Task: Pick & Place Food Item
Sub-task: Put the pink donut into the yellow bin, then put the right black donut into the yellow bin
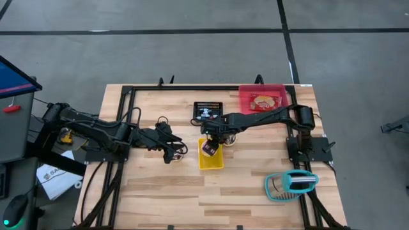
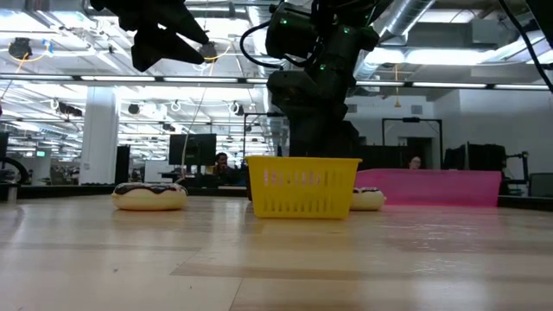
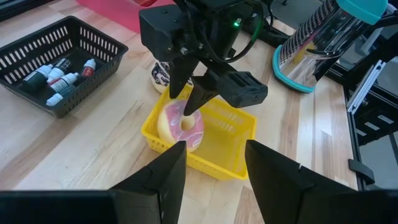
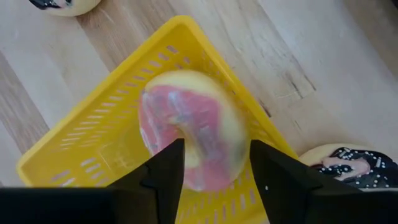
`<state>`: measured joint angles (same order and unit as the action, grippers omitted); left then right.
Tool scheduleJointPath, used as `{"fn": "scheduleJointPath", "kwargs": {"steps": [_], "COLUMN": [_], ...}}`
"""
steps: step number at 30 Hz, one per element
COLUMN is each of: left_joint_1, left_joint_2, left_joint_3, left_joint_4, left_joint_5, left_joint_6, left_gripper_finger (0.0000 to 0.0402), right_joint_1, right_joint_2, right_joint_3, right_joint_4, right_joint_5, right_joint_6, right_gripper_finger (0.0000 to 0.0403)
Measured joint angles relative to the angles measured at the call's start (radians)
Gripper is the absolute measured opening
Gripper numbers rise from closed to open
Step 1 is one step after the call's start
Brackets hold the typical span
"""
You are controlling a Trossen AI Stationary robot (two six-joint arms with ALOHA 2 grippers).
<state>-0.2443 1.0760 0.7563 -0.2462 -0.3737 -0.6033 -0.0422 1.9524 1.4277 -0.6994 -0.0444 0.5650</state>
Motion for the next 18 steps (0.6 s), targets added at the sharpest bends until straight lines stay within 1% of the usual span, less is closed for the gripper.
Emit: {"fn": "scheduleJointPath", "kwargs": {"steps": [5,14,18], "left_joint_1": [0.0,0.0,0.0], "left_joint_2": [0.0,0.0,0.0], "left_joint_3": [0.0,-0.001,-0.001], "left_joint_4": [0.0,0.0,0.0], "left_joint_5": [0.001,0.003,0.003], "left_joint_6": [0.0,0.0,0.0], "left_gripper_finger": [0.0161,0.0161,0.0161], "right_joint_1": [0.002,0.008,0.018], "right_joint_2": [0.0,-0.005,-0.005], "right_joint_3": [0.0,0.002,0.037], "right_joint_4": [-0.001,-0.001,-0.038], "right_joint_5": [0.0,0.006,0.042], "right_joint_6": [0.018,0.044,0.043], "right_gripper_finger": [0.0183,0.0181,0.0181]}}
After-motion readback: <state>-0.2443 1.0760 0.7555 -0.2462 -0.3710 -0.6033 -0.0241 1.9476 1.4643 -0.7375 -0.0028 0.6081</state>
